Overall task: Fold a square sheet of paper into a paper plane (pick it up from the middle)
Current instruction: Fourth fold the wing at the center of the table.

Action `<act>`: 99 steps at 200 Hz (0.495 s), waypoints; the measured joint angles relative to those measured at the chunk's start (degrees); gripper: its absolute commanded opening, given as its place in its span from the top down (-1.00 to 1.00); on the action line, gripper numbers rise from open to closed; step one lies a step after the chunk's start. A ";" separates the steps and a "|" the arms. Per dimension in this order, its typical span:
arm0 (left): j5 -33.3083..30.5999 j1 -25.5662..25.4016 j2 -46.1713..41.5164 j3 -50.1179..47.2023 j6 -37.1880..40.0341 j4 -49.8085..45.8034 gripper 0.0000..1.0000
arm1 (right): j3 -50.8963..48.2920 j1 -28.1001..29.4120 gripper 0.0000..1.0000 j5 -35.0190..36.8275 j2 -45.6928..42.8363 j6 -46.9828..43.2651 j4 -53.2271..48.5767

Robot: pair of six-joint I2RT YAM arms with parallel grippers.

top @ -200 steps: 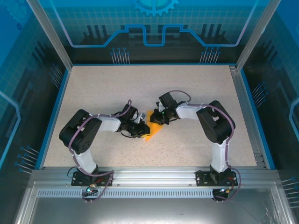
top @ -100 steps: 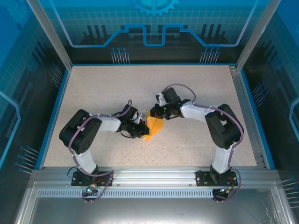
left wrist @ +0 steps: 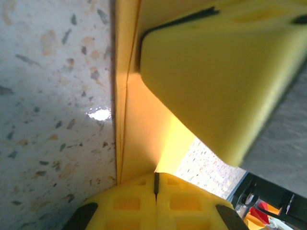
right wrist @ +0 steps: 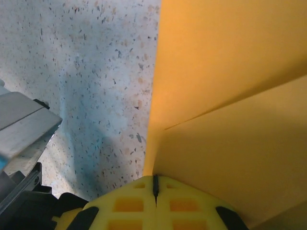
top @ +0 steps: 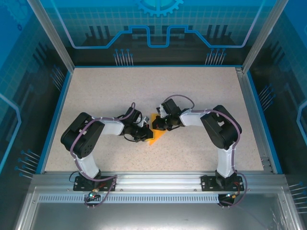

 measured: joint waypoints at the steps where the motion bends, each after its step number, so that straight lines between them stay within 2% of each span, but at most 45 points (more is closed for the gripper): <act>1: 0.00 0.00 0.00 0.00 0.00 0.00 0.94 | 0.00 -0.04 1.00 0.00 0.00 0.00 0.00; 51: -0.15 -0.02 -0.04 -0.02 0.42 -0.13 0.96 | 0.35 -1.77 0.99 -2.29 1.11 -0.04 1.25; 99: -0.22 -0.07 -0.11 -0.04 0.42 -0.13 0.96 | 1.77 -3.45 0.84 -3.43 1.31 -1.16 1.27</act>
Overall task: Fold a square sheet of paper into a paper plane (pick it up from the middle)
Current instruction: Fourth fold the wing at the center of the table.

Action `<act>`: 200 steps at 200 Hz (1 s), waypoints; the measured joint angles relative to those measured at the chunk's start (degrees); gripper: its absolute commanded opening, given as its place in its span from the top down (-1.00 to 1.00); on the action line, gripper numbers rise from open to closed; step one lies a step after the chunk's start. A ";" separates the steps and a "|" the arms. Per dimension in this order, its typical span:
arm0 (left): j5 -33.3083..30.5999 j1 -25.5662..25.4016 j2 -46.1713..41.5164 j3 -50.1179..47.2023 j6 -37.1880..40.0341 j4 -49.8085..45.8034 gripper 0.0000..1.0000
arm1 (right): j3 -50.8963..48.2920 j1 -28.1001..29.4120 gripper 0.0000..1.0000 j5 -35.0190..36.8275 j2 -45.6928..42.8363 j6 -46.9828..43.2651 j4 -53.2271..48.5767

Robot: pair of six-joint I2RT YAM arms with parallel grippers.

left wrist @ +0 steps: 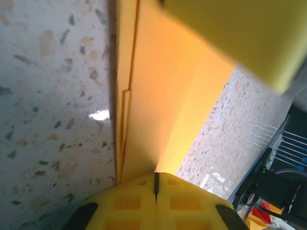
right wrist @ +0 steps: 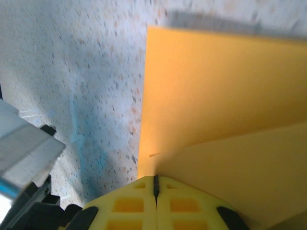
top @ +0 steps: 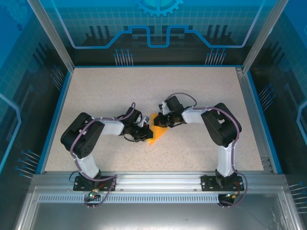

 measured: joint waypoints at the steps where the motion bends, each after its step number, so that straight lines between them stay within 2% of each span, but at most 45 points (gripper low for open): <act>1: 0.00 0.00 0.00 0.00 0.00 0.00 0.96 | 0.02 -0.07 0.84 0.07 -0.04 -0.09 0.00; 44: -0.20 0.00 -0.09 -0.09 0.00 0.02 0.97 | 0.07 -1.79 0.82 2.64 -7.98 -2.97 -2.14; 81: -0.44 0.00 -0.57 -0.74 -0.04 0.68 0.98 | -1.42 -1.90 0.92 2.82 -11.74 -4.46 -1.97; 139: -0.59 0.00 -0.74 -1.11 -0.50 1.27 0.99 | -2.73 0.70 0.96 0.17 -6.67 -5.07 -2.16; 200: -0.57 0.00 -0.76 -1.44 -0.61 1.70 1.00 | -0.17 0.15 0.96 -0.33 0.15 -5.07 -2.51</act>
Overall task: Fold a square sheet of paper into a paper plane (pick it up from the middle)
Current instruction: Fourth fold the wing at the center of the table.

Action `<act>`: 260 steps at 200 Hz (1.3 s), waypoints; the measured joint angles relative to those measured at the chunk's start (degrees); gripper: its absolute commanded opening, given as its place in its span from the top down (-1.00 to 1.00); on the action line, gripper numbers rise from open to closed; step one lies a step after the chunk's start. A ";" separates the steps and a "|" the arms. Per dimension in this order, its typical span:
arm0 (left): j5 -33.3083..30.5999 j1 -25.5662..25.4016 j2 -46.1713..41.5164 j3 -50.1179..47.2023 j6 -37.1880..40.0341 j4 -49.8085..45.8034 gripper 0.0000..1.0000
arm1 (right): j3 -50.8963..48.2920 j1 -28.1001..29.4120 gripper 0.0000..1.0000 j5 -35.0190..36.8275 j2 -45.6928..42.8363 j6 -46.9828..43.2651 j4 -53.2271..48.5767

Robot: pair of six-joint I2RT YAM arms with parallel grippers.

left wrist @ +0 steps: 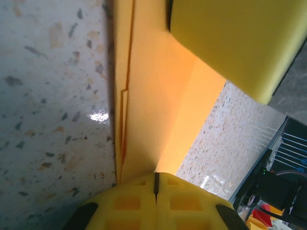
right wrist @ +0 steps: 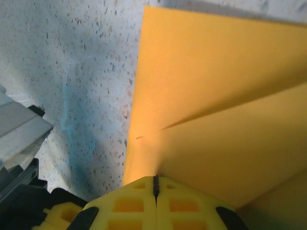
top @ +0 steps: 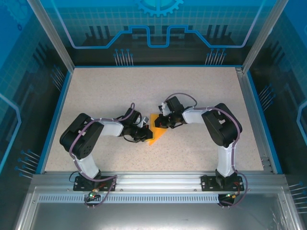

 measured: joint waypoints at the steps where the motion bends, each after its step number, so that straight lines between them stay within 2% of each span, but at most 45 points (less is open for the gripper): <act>1: 0.00 0.00 0.00 0.00 0.00 0.02 1.00 | 0.07 0.00 0.96 0.04 0.04 0.00 -0.02; 84: -0.50 0.00 -0.28 -0.76 0.04 1.46 1.00 | 6.43 -1.44 0.92 -1.75 3.78 -0.02 -4.72; 144: -0.50 0.00 -0.31 -0.85 0.17 1.55 1.00 | 11.43 -6.86 0.90 0.20 7.04 -0.39 -4.46; 210: -1.46 0.00 -1.09 -1.77 1.16 2.34 1.00 | 12.15 -8.20 0.87 -2.62 8.07 0.07 -4.28; 260: -2.45 0.00 -2.84 -2.69 3.45 0.15 1.00 | 12.68 -11.82 0.82 -0.20 8.07 -0.09 -2.54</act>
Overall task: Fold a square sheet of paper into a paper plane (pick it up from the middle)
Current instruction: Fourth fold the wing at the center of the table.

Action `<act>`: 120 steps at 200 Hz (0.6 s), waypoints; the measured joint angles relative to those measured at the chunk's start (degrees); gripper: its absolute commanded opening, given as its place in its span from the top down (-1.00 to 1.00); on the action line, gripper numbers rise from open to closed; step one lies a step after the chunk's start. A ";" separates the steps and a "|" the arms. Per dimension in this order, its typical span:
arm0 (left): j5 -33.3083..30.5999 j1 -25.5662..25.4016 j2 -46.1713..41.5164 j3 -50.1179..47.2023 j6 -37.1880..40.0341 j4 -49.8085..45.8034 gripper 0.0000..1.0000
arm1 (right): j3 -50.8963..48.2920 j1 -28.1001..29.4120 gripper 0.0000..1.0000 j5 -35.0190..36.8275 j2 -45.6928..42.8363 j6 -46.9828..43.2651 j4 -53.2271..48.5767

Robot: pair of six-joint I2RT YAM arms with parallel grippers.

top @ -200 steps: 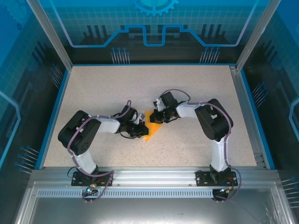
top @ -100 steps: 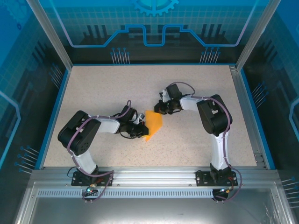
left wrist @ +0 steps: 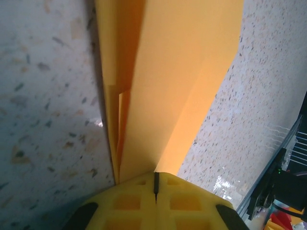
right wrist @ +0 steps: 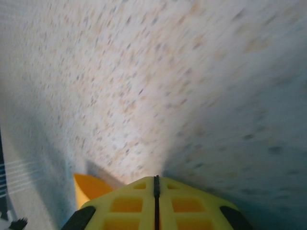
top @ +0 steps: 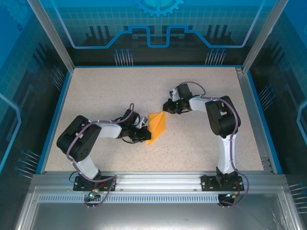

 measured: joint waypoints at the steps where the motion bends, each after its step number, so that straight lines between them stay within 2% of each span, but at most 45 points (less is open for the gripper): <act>1: 0.00 0.00 -0.04 0.00 0.04 -0.07 1.00 | 0.02 -0.07 0.82 0.04 0.00 -0.02 0.02; 33: 0.00 0.00 -0.59 -0.02 1.53 -1.84 1.00 | 0.42 -1.42 0.81 1.20 -0.70 -0.52 -0.04; 60: 0.00 0.00 -0.61 0.17 2.05 -2.36 1.00 | -0.98 -0.42 0.86 1.03 -5.49 -1.22 -0.20; 93: 0.00 0.00 -0.61 0.42 2.14 -2.84 1.00 | -5.29 5.11 0.89 0.92 -13.53 -1.38 1.20; 120: 0.00 0.00 -0.61 0.42 2.12 -2.84 1.00 | -8.37 10.69 0.92 0.07 -14.62 -0.72 2.69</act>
